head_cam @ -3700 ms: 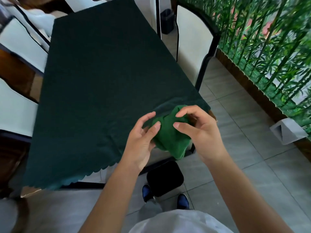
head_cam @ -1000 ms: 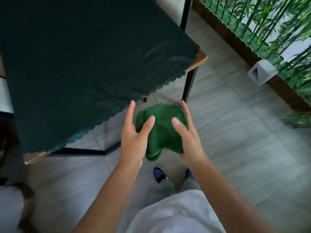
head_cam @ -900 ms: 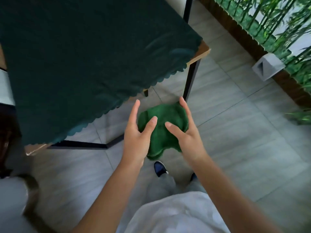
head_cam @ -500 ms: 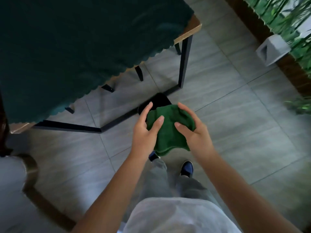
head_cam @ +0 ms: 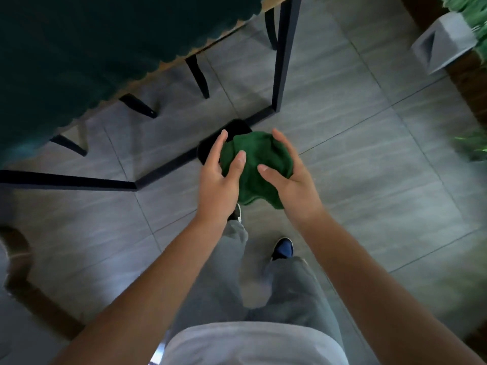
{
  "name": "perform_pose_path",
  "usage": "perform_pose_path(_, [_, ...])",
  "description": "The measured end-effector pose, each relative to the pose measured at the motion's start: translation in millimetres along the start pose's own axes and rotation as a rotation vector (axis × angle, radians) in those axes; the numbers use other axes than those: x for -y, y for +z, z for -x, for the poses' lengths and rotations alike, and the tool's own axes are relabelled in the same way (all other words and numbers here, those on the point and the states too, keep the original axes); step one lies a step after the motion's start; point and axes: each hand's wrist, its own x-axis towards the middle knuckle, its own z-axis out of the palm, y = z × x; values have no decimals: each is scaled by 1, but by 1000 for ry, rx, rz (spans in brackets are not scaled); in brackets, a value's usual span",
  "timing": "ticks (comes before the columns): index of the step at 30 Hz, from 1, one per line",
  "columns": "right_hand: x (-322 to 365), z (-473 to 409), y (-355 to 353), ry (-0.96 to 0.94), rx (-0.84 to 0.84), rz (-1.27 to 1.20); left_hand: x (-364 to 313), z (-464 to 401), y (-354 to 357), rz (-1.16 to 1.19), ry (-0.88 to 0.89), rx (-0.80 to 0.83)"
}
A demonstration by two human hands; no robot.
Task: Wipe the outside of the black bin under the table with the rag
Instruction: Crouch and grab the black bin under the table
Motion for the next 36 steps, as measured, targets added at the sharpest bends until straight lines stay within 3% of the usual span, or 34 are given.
perform_pose_path(10, [-158, -136, -30, -79, -110, 137, 160, -130, 15, -110, 61, 128])
perform_pose_path(20, [-292, -244, -84, -119, -96, 161, 306, -223, 46, -175, 93, 173])
perform_pose_path(27, [-334, -288, -101, -138, 5, -30, 342, -255, 54, -222, 138, 133])
perform_pose_path(36, [-354, -305, -122, -164, 83, -192, 343, -256, 71, -362, 249, 223])
